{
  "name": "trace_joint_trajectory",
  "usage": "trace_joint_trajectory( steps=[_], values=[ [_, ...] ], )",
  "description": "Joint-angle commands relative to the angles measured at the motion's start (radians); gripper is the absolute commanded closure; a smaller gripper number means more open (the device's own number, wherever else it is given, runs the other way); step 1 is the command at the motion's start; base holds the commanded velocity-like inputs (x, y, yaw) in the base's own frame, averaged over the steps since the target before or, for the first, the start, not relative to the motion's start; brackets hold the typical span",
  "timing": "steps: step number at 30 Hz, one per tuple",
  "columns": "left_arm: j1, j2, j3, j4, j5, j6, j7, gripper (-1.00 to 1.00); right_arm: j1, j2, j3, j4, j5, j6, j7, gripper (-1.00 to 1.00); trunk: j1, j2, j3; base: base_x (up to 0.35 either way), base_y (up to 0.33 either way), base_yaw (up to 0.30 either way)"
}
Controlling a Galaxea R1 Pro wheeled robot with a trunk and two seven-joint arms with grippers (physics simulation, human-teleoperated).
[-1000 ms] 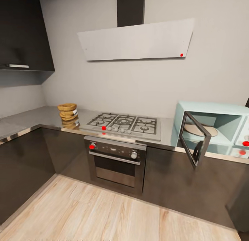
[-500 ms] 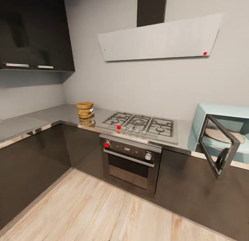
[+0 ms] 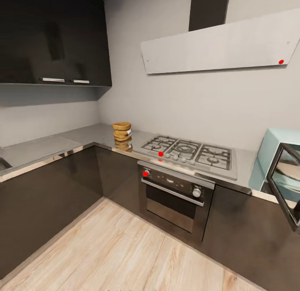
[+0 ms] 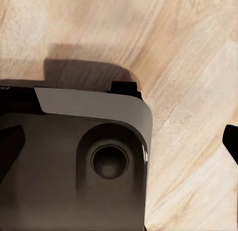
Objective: In the kitchen, take the popcorn bag from the countertop, put it into the microwave, and heat it until the popcorn is cooked so the cooked popcorn ends up inside the bag.
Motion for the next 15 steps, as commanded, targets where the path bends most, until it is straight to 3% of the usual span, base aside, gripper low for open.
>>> trace_joint_trajectory(
  steps=[1, 12, 15],
  values=[
    [0.000, 0.000, 0.000, -0.001, 0.010, -0.001, 0.001, -1.00, -0.001, 0.000, -0.008, 0.003, 0.007, -0.006, 0.002, -1.00, 0.000, -0.001, -0.001, 0.000, 0.000, 0.277],
    [0.000, -0.002, 0.006, -0.001, 0.013, 0.000, 0.001, -1.00, -0.001, -0.007, -0.007, 0.003, 0.007, -0.005, 0.001, -1.00, 0.000, -0.001, -0.001, 0.000, 0.000, 0.277],
    [0.000, -0.014, 0.009, 0.000, 0.014, 0.000, 0.001, -1.00, -0.001, -0.003, -0.006, 0.002, 0.008, -0.005, 0.001, -1.00, 0.000, -0.001, -0.001, 0.000, 0.000, 0.277]
  ],
)
